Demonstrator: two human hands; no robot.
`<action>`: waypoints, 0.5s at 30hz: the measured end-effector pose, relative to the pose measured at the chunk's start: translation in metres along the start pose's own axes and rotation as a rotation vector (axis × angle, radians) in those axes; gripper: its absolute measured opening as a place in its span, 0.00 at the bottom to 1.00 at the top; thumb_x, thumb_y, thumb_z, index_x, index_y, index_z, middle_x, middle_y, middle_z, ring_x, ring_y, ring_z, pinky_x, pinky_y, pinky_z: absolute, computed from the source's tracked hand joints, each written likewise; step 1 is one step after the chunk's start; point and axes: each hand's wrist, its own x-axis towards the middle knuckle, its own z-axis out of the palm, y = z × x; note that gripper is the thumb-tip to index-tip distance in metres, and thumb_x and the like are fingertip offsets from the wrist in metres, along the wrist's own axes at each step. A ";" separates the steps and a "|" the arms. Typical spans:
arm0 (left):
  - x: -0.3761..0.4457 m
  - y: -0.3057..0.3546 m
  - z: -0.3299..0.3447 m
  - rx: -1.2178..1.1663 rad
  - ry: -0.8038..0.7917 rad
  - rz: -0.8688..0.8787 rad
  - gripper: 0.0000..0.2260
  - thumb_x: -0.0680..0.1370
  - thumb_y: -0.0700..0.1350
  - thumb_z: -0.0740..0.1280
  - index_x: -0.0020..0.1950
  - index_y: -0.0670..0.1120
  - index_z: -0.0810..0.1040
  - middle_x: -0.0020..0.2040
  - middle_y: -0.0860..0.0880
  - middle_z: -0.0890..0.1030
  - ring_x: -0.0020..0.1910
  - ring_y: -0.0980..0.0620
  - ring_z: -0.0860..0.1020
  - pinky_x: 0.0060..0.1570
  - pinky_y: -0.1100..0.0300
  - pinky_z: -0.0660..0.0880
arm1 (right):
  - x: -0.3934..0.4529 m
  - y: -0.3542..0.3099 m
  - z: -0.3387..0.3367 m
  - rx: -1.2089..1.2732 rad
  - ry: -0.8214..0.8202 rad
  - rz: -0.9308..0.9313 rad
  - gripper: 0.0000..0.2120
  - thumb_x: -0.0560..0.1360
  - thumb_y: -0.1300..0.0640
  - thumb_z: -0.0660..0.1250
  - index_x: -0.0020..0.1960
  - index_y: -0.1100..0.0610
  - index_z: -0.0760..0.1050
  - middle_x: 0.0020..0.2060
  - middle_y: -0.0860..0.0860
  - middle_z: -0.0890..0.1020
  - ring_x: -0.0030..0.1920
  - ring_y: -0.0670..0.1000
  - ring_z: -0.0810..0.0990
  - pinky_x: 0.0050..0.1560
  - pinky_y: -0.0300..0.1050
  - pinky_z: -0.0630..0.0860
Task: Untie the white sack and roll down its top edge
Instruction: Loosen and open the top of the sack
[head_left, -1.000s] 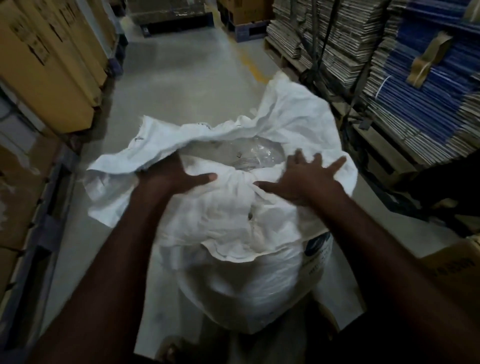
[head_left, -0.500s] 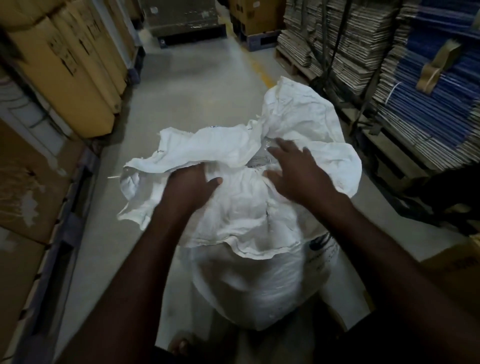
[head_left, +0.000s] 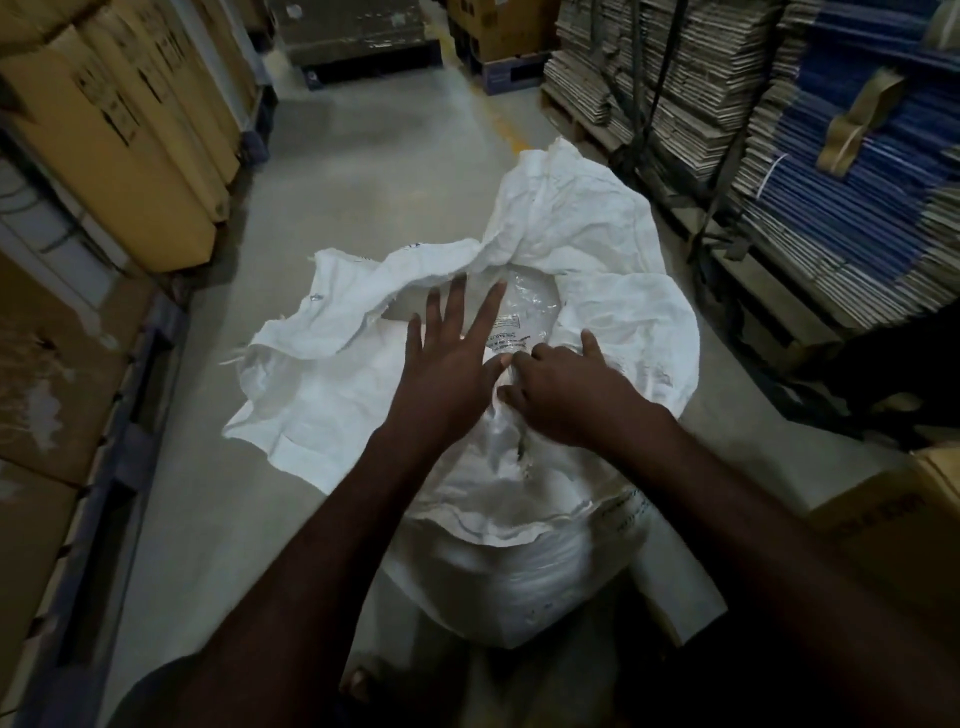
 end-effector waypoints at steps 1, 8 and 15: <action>-0.001 0.003 -0.001 0.002 -0.029 -0.007 0.34 0.87 0.62 0.57 0.88 0.61 0.43 0.89 0.48 0.44 0.88 0.40 0.45 0.84 0.38 0.46 | -0.004 -0.002 -0.004 0.002 -0.042 -0.004 0.26 0.86 0.40 0.55 0.76 0.56 0.68 0.67 0.58 0.78 0.68 0.61 0.78 0.77 0.67 0.60; -0.040 0.031 -0.012 0.185 -0.234 0.079 0.14 0.87 0.58 0.56 0.66 0.58 0.77 0.62 0.49 0.82 0.68 0.44 0.77 0.74 0.41 0.61 | -0.034 -0.006 -0.050 -0.009 -0.477 -0.140 0.18 0.85 0.44 0.62 0.65 0.54 0.82 0.60 0.55 0.84 0.57 0.55 0.82 0.48 0.41 0.68; -0.083 0.040 -0.011 0.327 -0.175 0.041 0.21 0.86 0.59 0.56 0.78 0.55 0.69 0.68 0.46 0.77 0.67 0.40 0.77 0.68 0.44 0.67 | -0.040 0.001 -0.056 0.141 -0.394 -0.070 0.21 0.83 0.40 0.66 0.70 0.50 0.80 0.61 0.52 0.85 0.56 0.53 0.84 0.61 0.50 0.80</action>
